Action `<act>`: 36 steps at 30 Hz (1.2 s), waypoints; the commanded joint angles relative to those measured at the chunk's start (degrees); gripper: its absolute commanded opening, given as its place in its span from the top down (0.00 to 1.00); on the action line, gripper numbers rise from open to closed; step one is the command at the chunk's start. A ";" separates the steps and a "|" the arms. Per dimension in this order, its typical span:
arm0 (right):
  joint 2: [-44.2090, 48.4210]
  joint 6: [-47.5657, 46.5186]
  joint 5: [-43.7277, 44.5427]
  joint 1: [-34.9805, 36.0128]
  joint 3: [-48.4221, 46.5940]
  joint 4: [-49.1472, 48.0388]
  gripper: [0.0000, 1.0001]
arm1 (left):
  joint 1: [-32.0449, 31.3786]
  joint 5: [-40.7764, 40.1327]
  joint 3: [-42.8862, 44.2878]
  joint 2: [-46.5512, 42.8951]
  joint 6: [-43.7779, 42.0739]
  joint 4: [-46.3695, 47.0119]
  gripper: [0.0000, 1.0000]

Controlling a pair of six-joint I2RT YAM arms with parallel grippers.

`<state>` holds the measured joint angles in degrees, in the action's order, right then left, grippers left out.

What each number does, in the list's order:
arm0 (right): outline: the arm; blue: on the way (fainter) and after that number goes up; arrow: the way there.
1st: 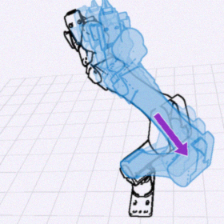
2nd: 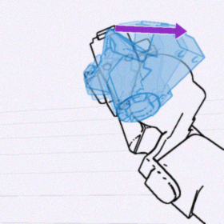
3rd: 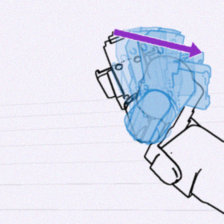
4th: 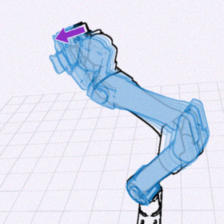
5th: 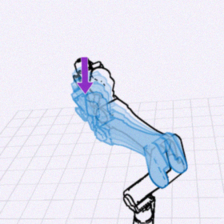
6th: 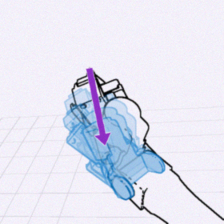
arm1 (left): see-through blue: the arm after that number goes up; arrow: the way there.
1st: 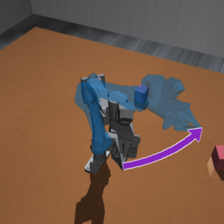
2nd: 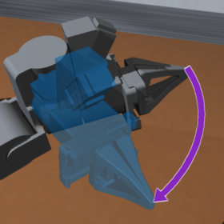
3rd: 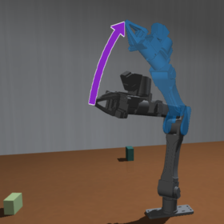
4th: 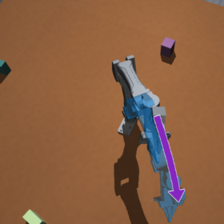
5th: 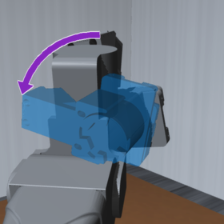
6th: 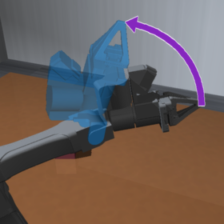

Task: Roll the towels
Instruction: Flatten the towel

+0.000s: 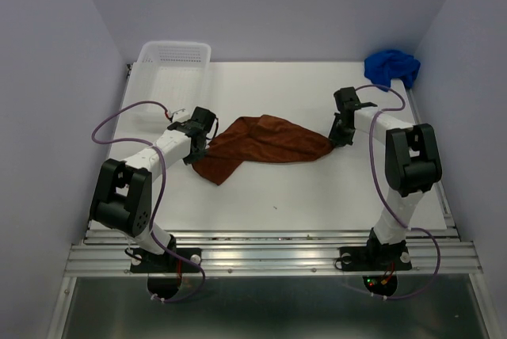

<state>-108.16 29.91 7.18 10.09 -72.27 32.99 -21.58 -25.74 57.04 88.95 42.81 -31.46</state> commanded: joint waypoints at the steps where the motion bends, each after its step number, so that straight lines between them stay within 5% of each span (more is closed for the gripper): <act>1: -0.48 0.24 -0.68 -0.07 0.64 -4.60 0.99 | 0.14 -2.39 1.14 -2.55 -0.09 -1.14 1.00; 25: 29.84 -0.47 17.07 -6.83 -9.99 -9.09 0.99 | 0.05 -20.49 20.83 -17.56 -0.88 -3.88 1.00; 36: 47.75 -4.51 27.97 -6.84 -10.61 -8.56 0.99 | 0.05 -10.85 24.44 -32.34 -12.66 11.16 1.00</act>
<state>-66.81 28.49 24.84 4.56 -81.28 26.52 -22.52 -35.20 79.00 60.34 35.88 -24.88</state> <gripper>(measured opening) 0.023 0.022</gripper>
